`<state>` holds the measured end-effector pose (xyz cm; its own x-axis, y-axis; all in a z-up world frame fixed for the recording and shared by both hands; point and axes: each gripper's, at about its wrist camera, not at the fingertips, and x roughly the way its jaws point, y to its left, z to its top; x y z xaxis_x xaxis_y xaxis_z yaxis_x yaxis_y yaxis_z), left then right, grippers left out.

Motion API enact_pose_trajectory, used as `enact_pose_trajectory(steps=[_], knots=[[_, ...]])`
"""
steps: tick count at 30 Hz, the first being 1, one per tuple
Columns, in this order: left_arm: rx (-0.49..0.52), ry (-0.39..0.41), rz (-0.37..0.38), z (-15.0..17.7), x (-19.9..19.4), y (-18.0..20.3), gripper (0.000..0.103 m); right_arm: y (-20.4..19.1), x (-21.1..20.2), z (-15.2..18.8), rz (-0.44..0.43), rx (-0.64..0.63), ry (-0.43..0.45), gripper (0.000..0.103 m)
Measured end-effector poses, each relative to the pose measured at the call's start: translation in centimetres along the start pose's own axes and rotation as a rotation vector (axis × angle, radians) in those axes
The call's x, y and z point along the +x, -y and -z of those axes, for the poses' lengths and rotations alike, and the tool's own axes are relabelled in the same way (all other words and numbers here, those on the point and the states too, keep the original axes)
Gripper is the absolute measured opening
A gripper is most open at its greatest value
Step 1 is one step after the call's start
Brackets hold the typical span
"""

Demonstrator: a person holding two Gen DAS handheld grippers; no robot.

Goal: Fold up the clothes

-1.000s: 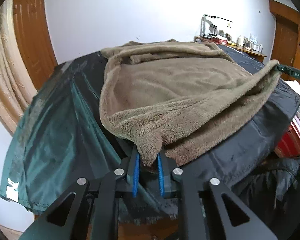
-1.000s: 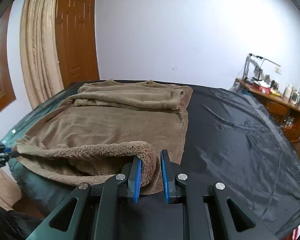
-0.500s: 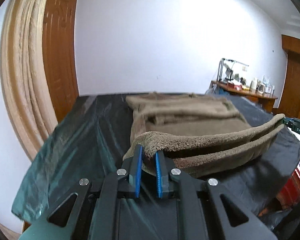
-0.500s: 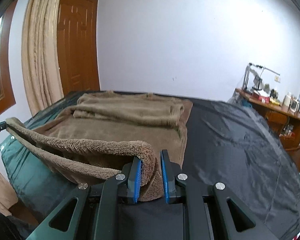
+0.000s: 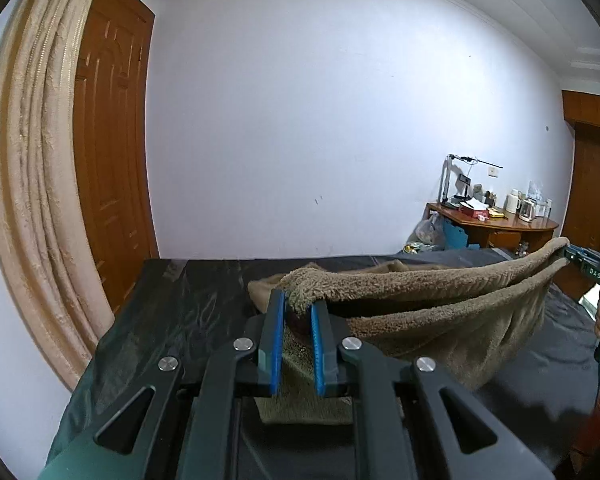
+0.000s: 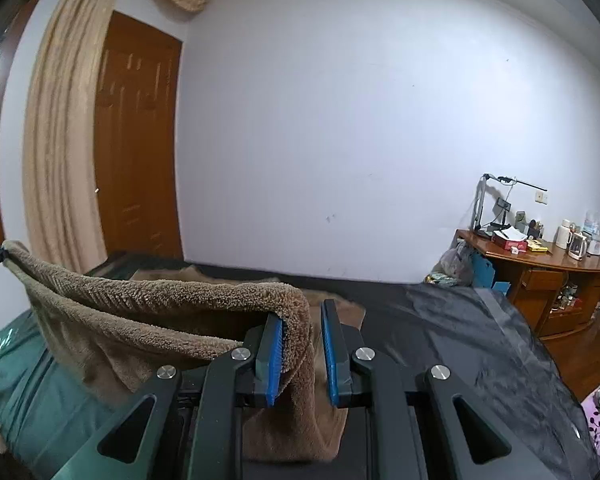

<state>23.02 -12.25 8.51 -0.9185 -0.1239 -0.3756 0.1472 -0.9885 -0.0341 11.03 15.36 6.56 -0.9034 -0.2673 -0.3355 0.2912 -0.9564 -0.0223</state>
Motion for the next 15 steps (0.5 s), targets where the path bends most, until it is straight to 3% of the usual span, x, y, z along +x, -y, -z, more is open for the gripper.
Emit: enact_pose_trajectory(steps=[15], knots=[[-0.049, -0.124, -0.084, -6.2, 19.1, -0.1, 0.014, 3.2, 16.7, -5.8, 0.11, 0.105, -0.064, 0.019]])
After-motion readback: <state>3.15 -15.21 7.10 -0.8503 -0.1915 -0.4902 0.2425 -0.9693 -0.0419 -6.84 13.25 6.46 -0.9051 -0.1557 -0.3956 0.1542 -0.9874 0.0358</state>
